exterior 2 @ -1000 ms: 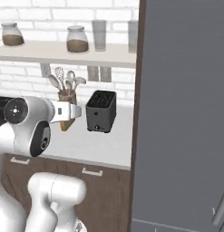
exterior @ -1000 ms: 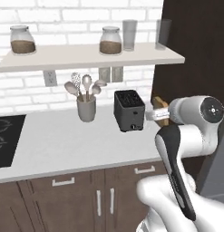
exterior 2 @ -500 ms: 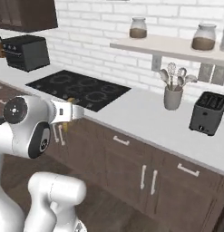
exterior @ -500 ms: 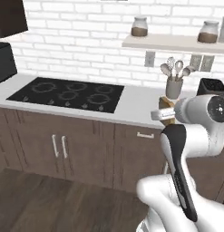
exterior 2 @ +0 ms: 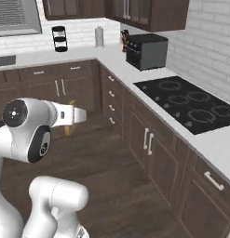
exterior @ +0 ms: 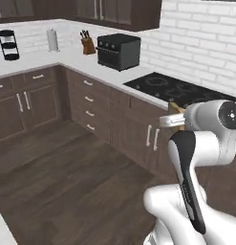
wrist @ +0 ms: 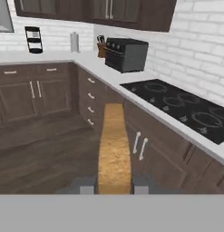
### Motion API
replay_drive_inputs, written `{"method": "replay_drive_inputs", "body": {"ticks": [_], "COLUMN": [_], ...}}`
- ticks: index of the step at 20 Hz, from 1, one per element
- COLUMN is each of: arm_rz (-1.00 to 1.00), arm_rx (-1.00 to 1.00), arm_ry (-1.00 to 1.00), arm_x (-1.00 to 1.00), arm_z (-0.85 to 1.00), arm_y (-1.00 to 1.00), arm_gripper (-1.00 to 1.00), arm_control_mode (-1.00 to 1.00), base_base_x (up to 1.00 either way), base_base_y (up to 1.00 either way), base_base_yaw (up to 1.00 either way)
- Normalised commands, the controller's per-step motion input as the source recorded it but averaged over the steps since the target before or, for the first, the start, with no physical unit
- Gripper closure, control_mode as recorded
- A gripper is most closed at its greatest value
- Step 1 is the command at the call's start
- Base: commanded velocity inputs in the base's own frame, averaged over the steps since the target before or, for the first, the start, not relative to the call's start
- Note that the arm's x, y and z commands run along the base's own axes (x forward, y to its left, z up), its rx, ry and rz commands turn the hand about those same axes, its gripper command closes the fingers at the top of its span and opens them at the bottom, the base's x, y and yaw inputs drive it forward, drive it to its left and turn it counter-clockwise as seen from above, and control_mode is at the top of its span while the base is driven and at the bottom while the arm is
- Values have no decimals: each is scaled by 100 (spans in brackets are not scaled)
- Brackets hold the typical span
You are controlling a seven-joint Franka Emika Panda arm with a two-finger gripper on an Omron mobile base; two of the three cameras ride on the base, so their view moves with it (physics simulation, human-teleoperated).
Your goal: Start the toaster. Once the lever pops up, take the bread to the plate on the dining counter.
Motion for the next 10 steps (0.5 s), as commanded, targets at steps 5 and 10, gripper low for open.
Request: {"method": "replay_drive_inputs", "body": {"ticks": [5, 10], "arm_rz": [0, 0], "arm_rx": [0, 0], "arm_ry": [0, 0], "arm_x": [0, 0], "arm_z": [0, 0], "arm_y": [0, 0], "arm_gripper": [100, 100], "arm_control_mode": [100, 100], "base_base_x": [-43, -34], "base_base_y": [0, -13], "base_base_yaw": [98, 90]}}
